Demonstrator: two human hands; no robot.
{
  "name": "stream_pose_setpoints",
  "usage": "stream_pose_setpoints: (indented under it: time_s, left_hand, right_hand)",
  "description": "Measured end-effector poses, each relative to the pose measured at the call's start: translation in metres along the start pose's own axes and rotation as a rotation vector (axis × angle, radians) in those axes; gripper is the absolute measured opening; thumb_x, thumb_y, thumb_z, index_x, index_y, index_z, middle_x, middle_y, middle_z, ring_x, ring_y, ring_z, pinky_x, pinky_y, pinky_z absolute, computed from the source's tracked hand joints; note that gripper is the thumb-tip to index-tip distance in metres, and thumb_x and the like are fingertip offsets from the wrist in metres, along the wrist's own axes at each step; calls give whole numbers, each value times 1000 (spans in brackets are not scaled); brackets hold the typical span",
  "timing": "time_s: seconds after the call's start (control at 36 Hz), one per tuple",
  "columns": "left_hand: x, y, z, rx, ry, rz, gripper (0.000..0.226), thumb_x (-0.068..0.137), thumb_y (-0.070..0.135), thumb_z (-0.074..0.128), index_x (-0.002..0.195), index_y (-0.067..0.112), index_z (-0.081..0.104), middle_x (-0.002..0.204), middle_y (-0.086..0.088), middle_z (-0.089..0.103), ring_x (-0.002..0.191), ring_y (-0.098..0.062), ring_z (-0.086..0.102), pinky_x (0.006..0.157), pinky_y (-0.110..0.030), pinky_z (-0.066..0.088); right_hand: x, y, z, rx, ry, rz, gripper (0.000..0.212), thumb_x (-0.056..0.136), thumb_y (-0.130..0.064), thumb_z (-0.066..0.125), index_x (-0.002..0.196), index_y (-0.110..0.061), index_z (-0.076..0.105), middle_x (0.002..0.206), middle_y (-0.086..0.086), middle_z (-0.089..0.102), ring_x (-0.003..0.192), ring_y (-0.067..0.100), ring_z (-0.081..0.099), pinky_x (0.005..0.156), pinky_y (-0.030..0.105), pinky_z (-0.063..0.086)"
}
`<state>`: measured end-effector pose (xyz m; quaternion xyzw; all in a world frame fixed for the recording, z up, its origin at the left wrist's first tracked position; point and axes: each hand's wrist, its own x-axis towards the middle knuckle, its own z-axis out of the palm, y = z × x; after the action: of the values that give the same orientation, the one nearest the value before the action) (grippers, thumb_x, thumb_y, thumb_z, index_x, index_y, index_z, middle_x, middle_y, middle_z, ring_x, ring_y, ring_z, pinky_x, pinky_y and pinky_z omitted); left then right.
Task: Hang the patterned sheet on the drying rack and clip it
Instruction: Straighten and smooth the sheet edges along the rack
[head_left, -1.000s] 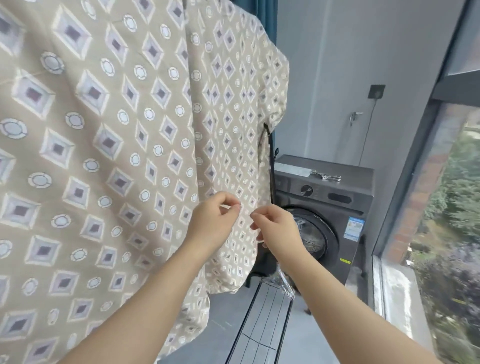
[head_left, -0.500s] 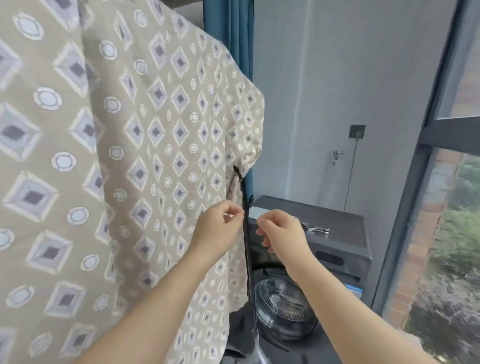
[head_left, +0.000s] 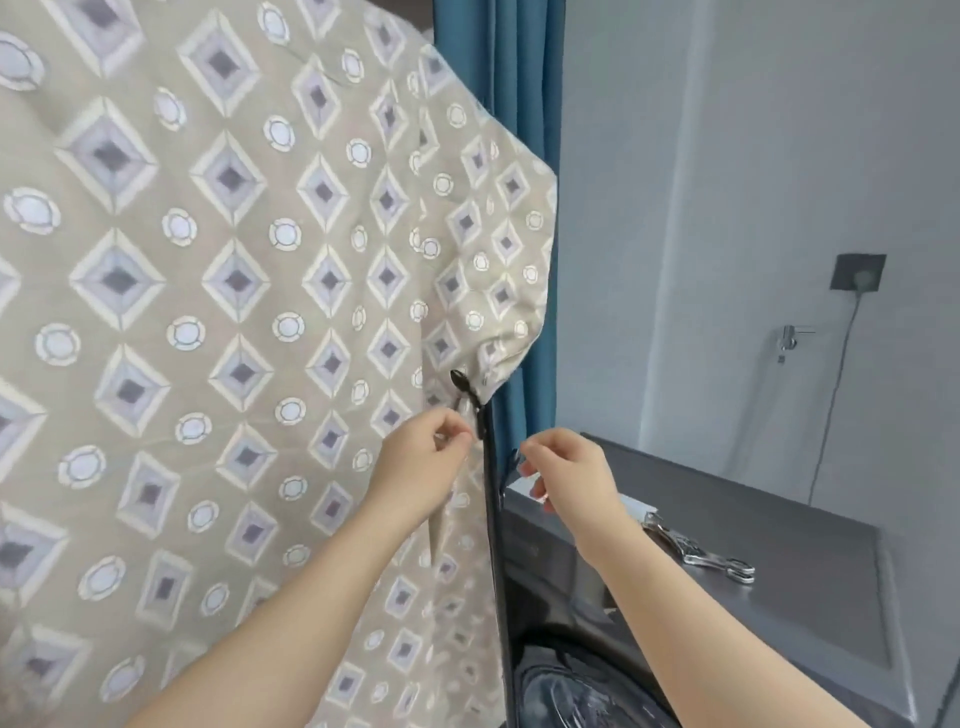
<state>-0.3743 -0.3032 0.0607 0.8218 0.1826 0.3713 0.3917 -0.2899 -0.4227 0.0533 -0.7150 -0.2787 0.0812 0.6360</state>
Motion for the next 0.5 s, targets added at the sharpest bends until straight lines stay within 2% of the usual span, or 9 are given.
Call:
stream_pose_setpoints:
  time_s: [0.06, 0.14, 0.22, 0.28, 0.36, 0.42, 0.5]
  left_hand:
    - [18, -3, 19, 23, 34, -40, 21, 89, 15, 54, 74, 31, 56, 85, 13, 59, 75, -3, 52, 53, -5, 38]
    - [43, -11, 41, 96, 73, -110, 17, 89, 16, 53, 80, 29, 58, 86, 14, 59, 82, -6, 54, 63, -13, 38]
    - [65, -23, 57, 142, 135, -173, 16, 89, 17, 53, 81, 31, 56, 90, 14, 59, 89, -10, 55, 78, -26, 42]
    - [74, -31, 65, 164, 183, -221, 13, 89, 15, 53, 95, 26, 56, 97, 10, 59, 92, -10, 54, 82, -25, 39]
    - [87, -43, 77, 223, 251, -266, 30, 90, 14, 52, 119, 20, 51, 107, 7, 58, 94, -11, 53, 82, -24, 37]
    - [95, -49, 83, 237, 256, -296, 37, 91, 14, 51, 127, 17, 46, 113, 5, 56, 96, -13, 53, 80, -25, 38]
    - [109, -58, 88, 260, 251, -324, 40, 92, 14, 48, 132, 16, 43, 124, 1, 56, 109, -20, 55, 92, -31, 43]
  right_hand:
    - [25, 10, -10, 2, -41, 29, 14, 89, -10, 48, 81, -9, 60, 68, 0, 57, 50, 13, 44, 40, 14, 36]
    - [59, 21, -22, 4, -98, 49, 14, 90, -10, 48, 82, -8, 60, 68, 0, 57, 52, 13, 45, 41, 13, 37]
    - [90, 30, -29, 2, -148, 45, 16, 89, -9, 48, 77, -12, 60, 69, -1, 59, 54, 12, 46, 49, 18, 39]
    - [105, 37, -27, 17, -186, 63, 18, 88, -10, 49, 74, -14, 58, 70, -2, 59, 55, 12, 47, 51, 19, 39]
    - [121, 51, -23, 32, -247, 107, 18, 88, -11, 49, 73, -15, 58, 71, -2, 60, 54, 13, 47, 52, 23, 38]
    - [130, 58, -20, 34, -270, 119, 19, 88, -10, 49, 73, -16, 58, 71, -1, 60, 53, 12, 46, 52, 23, 38]
    - [145, 65, -15, 36, -273, 128, 19, 88, -10, 49, 73, -17, 58, 71, -1, 61, 54, 12, 47, 53, 23, 39]
